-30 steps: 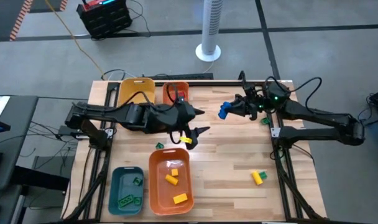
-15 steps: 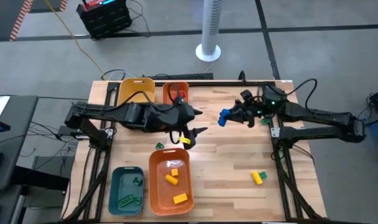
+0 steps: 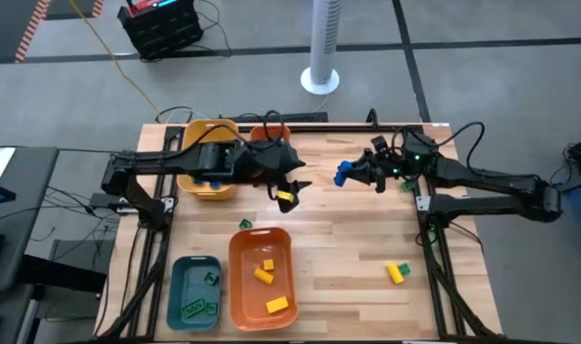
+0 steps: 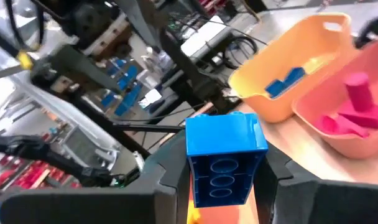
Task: Sort blocks
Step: Put the blue game piece into the yellow bin
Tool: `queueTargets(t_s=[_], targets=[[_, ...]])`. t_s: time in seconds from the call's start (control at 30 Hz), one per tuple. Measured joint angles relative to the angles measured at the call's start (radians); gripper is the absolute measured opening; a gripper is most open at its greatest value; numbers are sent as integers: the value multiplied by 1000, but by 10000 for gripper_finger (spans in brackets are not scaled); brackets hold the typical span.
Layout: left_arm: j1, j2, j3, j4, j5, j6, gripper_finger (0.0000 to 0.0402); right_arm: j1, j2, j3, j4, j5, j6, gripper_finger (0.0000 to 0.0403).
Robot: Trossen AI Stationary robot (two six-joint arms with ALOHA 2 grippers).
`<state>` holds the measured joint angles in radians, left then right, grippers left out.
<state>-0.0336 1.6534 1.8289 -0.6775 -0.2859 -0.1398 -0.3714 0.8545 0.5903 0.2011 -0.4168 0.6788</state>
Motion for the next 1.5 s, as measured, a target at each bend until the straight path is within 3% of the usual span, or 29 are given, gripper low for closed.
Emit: queueTargets(t_s=[0.33, 0.57, 0.87, 1.23, 1.5], targets=[[84, 0, -189, 266, 176, -11, 232, -18, 1, -101, 125, 0, 62, 118], [157, -1, -244, 341, 294, -93, 231, -64, 1, -139, 146, -11, 43, 118], [161, 0, -245, 414, 300, -170, 234, -83, -57, -140, 161, -52, -93, 118], [117, 1, -167, 438, 266, -170, 307, -75, -77, -140, 165, -26, -210, 118], [93, 1, -100, 425, 205, -135, 315, -22, -84, -153, 197, -11, -238, 118]])
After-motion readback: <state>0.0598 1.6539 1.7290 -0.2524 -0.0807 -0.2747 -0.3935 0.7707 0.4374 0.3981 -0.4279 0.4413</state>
